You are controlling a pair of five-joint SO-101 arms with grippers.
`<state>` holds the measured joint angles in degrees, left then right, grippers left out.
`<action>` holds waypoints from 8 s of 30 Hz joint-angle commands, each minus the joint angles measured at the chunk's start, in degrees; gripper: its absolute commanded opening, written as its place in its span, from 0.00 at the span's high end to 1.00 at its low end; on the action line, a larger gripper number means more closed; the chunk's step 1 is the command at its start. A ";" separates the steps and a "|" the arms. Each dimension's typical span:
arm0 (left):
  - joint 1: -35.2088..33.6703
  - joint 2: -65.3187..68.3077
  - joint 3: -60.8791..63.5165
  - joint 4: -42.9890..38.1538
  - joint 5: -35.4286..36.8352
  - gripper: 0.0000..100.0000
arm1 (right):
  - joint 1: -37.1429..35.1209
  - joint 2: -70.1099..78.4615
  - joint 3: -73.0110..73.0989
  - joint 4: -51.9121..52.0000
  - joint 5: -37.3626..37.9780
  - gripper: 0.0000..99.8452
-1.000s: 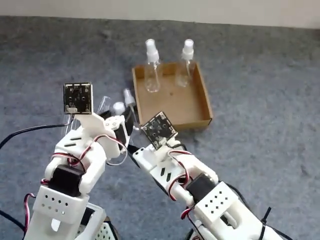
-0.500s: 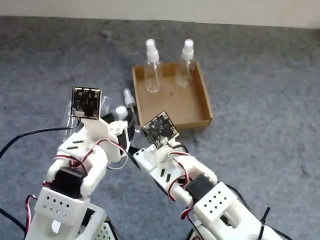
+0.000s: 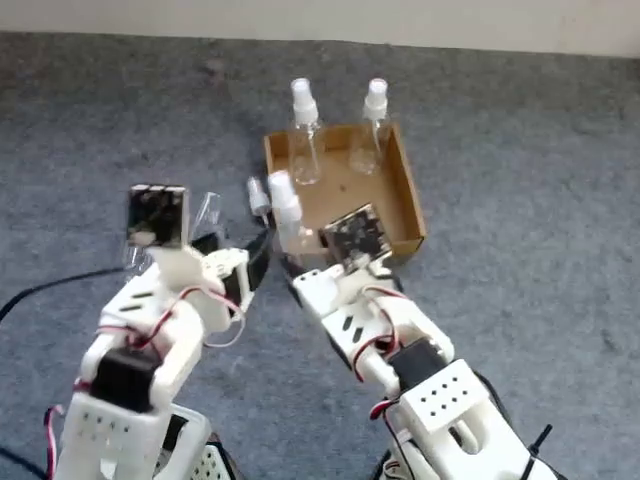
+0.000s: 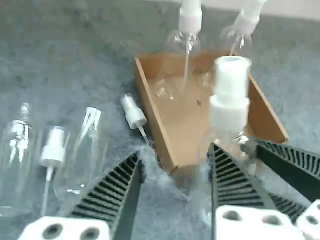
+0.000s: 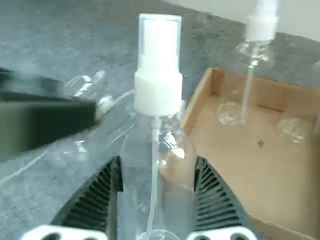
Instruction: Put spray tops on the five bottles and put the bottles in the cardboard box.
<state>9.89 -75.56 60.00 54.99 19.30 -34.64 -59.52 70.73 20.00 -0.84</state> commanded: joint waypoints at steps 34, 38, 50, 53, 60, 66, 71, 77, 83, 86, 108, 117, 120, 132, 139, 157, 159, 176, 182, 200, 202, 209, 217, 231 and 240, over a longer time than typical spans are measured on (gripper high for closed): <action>-2.95 -8.84 12.70 -14.33 -15.47 0.70 | -6.99 12.00 -46.99 33.80 -0.35 1.00; -2.95 -8.84 12.79 -14.24 -15.47 0.70 | -6.11 9.54 -47.08 36.79 1.85 1.00; -3.47 -8.92 12.88 -14.15 -15.56 0.70 | 6.90 12.62 -47.16 27.91 2.90 1.00; -5.05 -9.36 12.97 -13.27 -15.30 0.71 | 10.86 19.03 -48.22 23.16 2.90 1.00; -7.78 -9.45 13.85 -12.84 -15.21 0.95 | 14.73 33.36 -53.76 16.75 2.46 1.00; -7.69 -9.45 14.81 -12.84 -15.47 1.00 | 14.46 37.23 -52.53 8.40 2.46 1.00; -7.69 -9.45 14.64 -12.84 -15.56 1.00 | 11.91 38.20 -44.70 3.47 2.46 1.00; -7.69 -9.45 14.81 -12.92 -15.56 1.00 | 8.48 38.29 -36.97 -4.00 2.46 1.00; -7.69 -9.45 14.81 -12.92 -15.56 1.00 | 5.85 38.37 -31.96 -8.22 2.46 1.00; -7.69 -9.45 14.81 -12.92 -15.56 1.00 | 5.76 38.99 -31.43 -9.45 2.64 1.00; -7.60 -9.27 14.90 -12.92 -15.56 1.00 | 6.90 46.46 -31.87 -12.53 2.90 1.00; -7.60 -9.27 14.90 -12.92 -15.56 1.00 | 7.25 50.33 -33.80 -12.70 4.40 1.00; -7.60 -9.27 14.90 -12.92 -15.56 1.00 | 7.25 50.77 -33.71 -12.70 4.48 1.00; -7.60 -9.19 14.90 -12.92 -15.56 1.00 | 7.16 50.51 -33.36 -12.44 4.84 0.98; -7.60 -9.10 14.90 -12.92 -15.56 1.00 | 7.08 50.15 -33.36 -12.35 4.84 0.89; -7.60 -9.10 14.90 -12.92 -15.56 1.00 | 5.32 50.15 -33.71 -12.26 4.84 0.84; -7.60 -9.10 14.90 -12.92 -15.56 1.00 | 5.32 50.07 -33.71 -12.26 4.84 0.79; -7.60 -8.92 14.46 -12.92 -15.30 1.00 | 2.42 45.14 -52.62 7.87 4.84 0.74; -8.04 -6.64 10.86 -12.57 -15.47 1.00 | 1.71 33.98 -54.11 17.54 4.84 0.74; -27.47 55.34 -44.70 18.55 -28.13 0.85 | 29.05 23.87 -40.66 57.27 14.07 0.86; -28.35 60.44 -49.80 21.27 -30.42 0.84 | 30.55 23.69 -34.42 55.34 15.74 0.86; -27.65 74.77 -62.20 26.11 -32.62 0.83 | 35.65 14.20 -16.92 49.27 19.08 0.86; -16.57 84.44 -70.37 30.15 -35.60 0.83 | 35.38 2.95 -4.09 49.27 21.45 0.86; -11.38 90.59 -76.88 25.05 -21.63 0.83 | 19.91 9.45 -23.87 56.84 12.04 0.86; -9.10 100.97 -78.20 11.52 -8.97 0.74 | 25.10 9.63 -18.77 56.75 16.44 0.86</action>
<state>-0.13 23.69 -15.43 71.16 6.81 -11.16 -50.02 52.26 76.88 13.76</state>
